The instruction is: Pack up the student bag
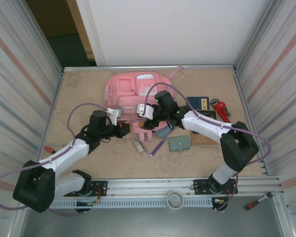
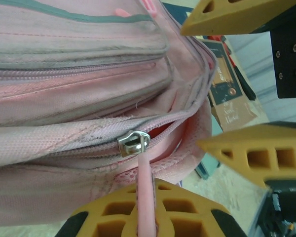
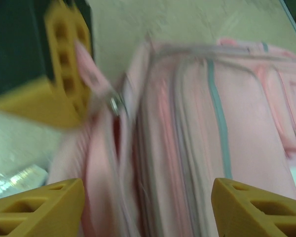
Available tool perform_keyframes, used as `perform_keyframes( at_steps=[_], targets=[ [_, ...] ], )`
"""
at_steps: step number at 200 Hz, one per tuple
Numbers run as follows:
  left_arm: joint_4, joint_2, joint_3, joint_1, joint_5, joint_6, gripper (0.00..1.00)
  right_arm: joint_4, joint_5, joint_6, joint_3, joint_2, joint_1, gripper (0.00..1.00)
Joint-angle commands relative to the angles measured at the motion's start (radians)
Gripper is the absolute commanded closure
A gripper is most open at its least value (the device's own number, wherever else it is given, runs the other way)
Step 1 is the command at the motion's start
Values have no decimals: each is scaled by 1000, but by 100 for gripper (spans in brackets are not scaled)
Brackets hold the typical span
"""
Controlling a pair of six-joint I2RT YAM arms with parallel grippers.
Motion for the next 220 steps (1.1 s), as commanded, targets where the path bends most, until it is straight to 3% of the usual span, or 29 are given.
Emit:
perform_keyframes(
  at_steps=[1,48,76,87,109,156,172,198,220],
  targets=[
    [113,-9,64,-17,60,6,100,-34,-74,63,59,43,10,35],
    [102,-40,68,-20,35,22,100,-34,-81,104,37,73,-22,60],
    [81,-61,66,-6,0,17,100,-36,-42,83,12,42,-67,81],
    [58,-81,55,18,-38,5,100,-22,-34,66,-10,11,-92,89],
    [-41,-151,15,108,-136,-19,100,3,-40,15,-63,-57,-153,94],
    [-148,-199,-70,215,-346,-43,100,26,-32,-16,-64,-61,-216,96],
    [-48,-187,-77,215,-225,-44,100,18,-12,-4,-37,-40,-185,91],
    [127,-150,-61,163,-17,-65,100,7,8,17,-22,-36,-107,61],
    [176,-111,-29,118,48,-46,100,33,2,37,-19,-37,-47,49]
  ],
)
